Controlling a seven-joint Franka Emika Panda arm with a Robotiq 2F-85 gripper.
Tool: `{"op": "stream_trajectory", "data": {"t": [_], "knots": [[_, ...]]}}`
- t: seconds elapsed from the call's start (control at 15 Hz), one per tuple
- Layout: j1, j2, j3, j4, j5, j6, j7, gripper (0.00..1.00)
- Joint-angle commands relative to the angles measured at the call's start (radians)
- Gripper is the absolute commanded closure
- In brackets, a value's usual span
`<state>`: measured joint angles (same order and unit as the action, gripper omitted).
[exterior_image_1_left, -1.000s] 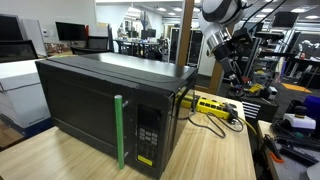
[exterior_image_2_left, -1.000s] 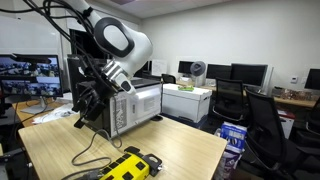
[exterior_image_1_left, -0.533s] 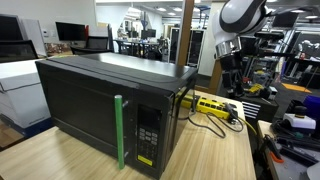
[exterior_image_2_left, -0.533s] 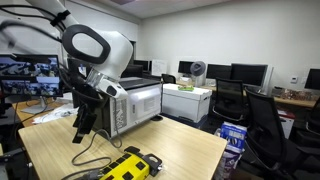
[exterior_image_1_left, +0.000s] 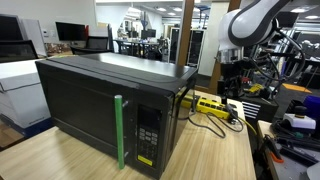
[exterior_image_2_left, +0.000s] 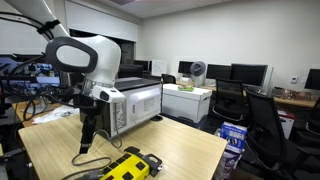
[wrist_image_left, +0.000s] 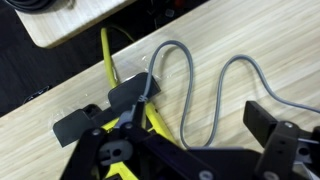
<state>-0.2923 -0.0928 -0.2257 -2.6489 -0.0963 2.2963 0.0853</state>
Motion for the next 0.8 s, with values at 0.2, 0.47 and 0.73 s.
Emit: {"op": "stream_trajectory", "data": {"t": [0.2, 0.47, 0.73], "knots": [[-0.002, -0.002, -0.018, -0.043, -0.045, 0.116, 0.062, 0.00], [-0.002, 0.002, -0.025, -0.056, -0.040, 0.140, 0.031, 0.00], [-0.002, -0.001, -0.027, -0.071, -0.050, 0.177, 0.022, 0.00]]}}
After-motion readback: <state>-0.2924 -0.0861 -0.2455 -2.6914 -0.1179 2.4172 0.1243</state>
